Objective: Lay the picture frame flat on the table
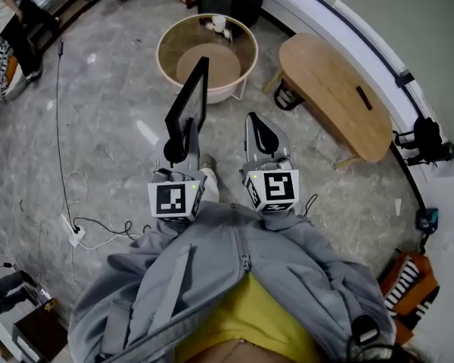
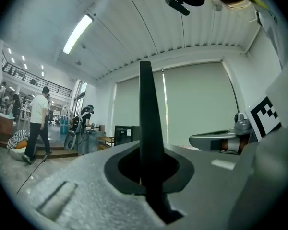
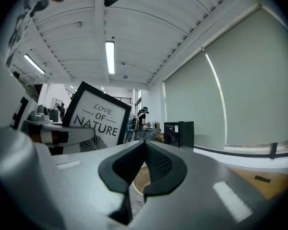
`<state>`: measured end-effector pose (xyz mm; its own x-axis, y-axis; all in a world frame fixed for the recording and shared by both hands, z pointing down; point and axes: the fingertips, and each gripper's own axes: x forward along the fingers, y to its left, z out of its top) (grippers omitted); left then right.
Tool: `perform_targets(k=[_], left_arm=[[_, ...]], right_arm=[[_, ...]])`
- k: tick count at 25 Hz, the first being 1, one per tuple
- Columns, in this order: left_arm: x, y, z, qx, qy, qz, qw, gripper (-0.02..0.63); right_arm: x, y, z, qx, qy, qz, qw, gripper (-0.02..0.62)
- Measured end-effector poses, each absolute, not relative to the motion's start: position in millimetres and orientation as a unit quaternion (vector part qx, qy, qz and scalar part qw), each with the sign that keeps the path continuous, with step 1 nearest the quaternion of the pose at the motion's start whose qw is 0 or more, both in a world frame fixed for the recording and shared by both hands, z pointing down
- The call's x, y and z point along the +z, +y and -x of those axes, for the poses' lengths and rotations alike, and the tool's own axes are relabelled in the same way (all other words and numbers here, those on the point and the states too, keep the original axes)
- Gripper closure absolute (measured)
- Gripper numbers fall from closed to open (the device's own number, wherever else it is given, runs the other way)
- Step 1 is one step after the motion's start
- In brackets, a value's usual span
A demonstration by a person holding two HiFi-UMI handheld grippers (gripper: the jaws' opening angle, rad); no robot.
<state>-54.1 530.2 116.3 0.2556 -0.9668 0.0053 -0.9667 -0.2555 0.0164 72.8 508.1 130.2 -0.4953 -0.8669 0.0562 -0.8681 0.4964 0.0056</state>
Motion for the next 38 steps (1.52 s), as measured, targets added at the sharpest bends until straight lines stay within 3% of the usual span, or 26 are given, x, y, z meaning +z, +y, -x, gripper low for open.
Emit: perform_targets(k=[18,38], left_arm=[[125.0,285.4,118.0,-0.002,-0.581,-0.813,0.022,0.595],[147.1,154.8,95.8,-0.012,-0.563,-0.826,0.031,0.595]], right_arm=[[144.5,282.4,-14.1,0.0,-0.839,-0.543,0.035,0.597],[155.3,147.0,-18.3,-0.014,-0.848,-0.529,0.04,0.597]])
